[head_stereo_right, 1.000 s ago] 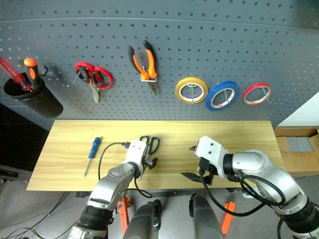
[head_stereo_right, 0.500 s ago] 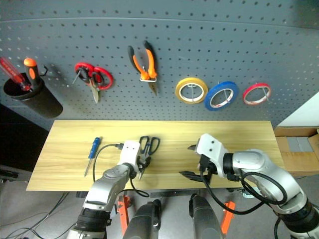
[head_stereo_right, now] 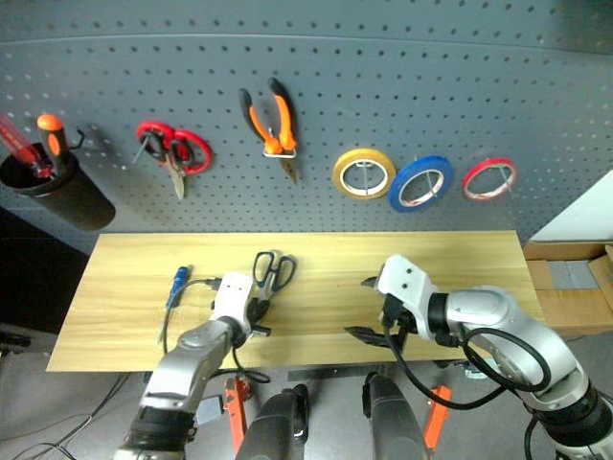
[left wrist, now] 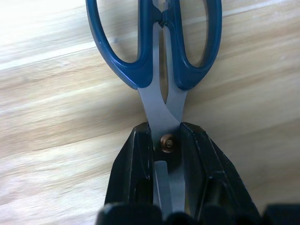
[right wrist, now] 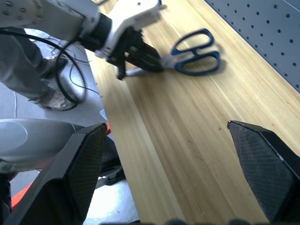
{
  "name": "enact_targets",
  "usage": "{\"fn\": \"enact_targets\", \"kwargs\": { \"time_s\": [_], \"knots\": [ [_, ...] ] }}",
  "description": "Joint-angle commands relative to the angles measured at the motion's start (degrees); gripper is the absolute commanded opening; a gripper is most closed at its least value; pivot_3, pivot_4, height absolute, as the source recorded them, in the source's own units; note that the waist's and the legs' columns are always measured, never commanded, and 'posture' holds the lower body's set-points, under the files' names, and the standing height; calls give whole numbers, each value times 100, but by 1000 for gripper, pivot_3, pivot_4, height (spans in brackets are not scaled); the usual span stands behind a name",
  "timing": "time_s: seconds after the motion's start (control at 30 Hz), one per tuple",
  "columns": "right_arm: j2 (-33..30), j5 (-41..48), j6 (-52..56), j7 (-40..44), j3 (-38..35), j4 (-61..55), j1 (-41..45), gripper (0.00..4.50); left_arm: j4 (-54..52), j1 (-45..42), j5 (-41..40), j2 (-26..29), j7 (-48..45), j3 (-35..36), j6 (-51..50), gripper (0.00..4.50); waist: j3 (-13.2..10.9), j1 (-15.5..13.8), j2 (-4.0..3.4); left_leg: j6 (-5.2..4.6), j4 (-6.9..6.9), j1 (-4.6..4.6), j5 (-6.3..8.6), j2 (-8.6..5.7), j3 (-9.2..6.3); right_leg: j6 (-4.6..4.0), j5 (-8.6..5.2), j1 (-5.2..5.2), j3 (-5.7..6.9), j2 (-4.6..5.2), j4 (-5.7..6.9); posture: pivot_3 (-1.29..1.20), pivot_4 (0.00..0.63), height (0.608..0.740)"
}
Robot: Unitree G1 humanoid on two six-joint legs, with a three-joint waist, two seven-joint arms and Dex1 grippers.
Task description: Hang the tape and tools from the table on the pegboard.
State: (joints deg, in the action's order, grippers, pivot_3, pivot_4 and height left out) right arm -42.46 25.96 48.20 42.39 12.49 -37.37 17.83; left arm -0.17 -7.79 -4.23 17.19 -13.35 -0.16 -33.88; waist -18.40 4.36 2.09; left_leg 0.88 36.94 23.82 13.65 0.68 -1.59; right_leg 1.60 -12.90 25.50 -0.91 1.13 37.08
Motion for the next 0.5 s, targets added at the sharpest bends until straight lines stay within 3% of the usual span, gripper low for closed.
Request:
{"fn": "enact_targets", "kwargs": {
  "time_s": [0.03,0.27,0.5],
  "knots": [
    [42,-29,-122,-34,-110,-82,89,4500,-290,237,-113,186,-341,175,813,547,-9,7,-1,0,0,3,0,0,-1,0,0,1,0,1,-1,-161,353,740],
    [370,-60,-460,-184,-235,147,259,4500,-638,629,-561,578,-1031,824,1947,527,-42,12,2,1,0,9,1,-5,-1,-1,1,4,-6,13,-9,-150,354,740],
    [768,-297,-1614,-94,-352,380,318,4500,-1223,756,-640,1077,-1575,1106,2877,523,-58,10,-3,1,-3,13,1,-5,0,-1,1,9,-7,15,-10,-126,358,740]
  ]
}}
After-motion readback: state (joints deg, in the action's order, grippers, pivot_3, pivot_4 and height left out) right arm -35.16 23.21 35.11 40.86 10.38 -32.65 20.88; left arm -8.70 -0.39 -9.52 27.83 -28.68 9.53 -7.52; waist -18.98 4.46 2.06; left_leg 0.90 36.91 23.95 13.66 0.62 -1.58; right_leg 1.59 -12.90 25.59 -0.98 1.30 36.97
